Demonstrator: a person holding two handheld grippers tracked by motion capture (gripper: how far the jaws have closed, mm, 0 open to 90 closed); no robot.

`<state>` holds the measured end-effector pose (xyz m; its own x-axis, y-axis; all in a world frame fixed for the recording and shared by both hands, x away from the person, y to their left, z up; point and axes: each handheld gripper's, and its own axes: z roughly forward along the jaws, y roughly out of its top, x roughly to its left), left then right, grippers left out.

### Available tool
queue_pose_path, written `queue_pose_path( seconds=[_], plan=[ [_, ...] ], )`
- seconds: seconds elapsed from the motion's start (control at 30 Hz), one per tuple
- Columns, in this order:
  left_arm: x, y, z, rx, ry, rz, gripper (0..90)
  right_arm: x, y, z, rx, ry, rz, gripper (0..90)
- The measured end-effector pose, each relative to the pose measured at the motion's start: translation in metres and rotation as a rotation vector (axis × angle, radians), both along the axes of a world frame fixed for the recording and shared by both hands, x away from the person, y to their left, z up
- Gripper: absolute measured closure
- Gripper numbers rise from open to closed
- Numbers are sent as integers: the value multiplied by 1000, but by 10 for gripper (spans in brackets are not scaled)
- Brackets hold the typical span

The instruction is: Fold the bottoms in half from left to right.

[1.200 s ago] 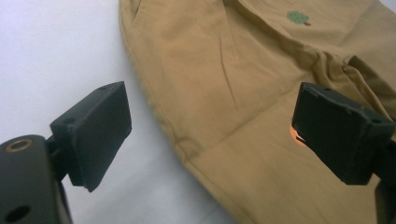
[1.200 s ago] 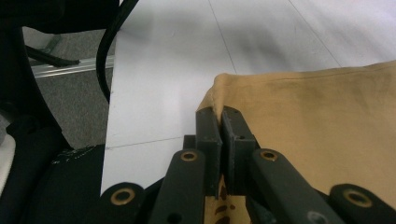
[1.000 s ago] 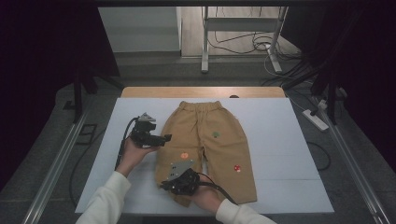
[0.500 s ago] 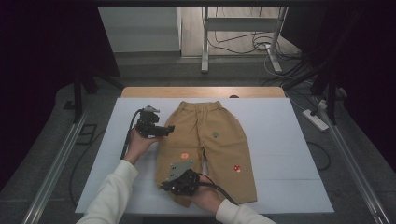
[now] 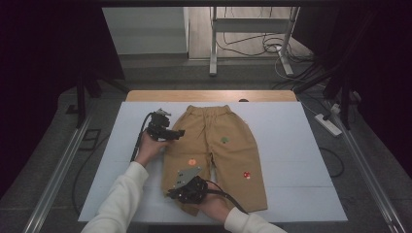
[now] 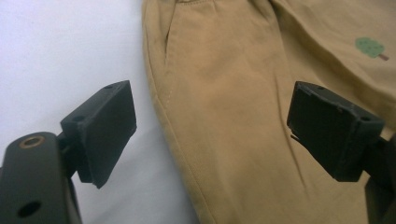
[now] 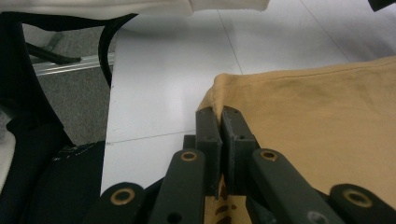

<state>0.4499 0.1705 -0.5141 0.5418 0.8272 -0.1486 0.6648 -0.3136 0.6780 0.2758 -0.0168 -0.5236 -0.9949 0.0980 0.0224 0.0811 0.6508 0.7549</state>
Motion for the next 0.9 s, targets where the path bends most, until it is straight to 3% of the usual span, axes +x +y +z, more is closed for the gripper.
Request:
queue_pose_path(
  seconds=[0.23,0.53,0.77,0.9],
  plan=[
    [7,1,-8,-10,22,12,161,0,0,-2,2,1,0,862],
    [11,-5,-19,12,48,-6,175,0,0,-2,0,2,0,862],
    [12,-4,-22,22,78,-22,210,-1,0,-2,-2,1,1,863],
    [11,-3,-22,27,76,-22,250,-1,-1,-2,-4,-6,3,862]
  ],
)
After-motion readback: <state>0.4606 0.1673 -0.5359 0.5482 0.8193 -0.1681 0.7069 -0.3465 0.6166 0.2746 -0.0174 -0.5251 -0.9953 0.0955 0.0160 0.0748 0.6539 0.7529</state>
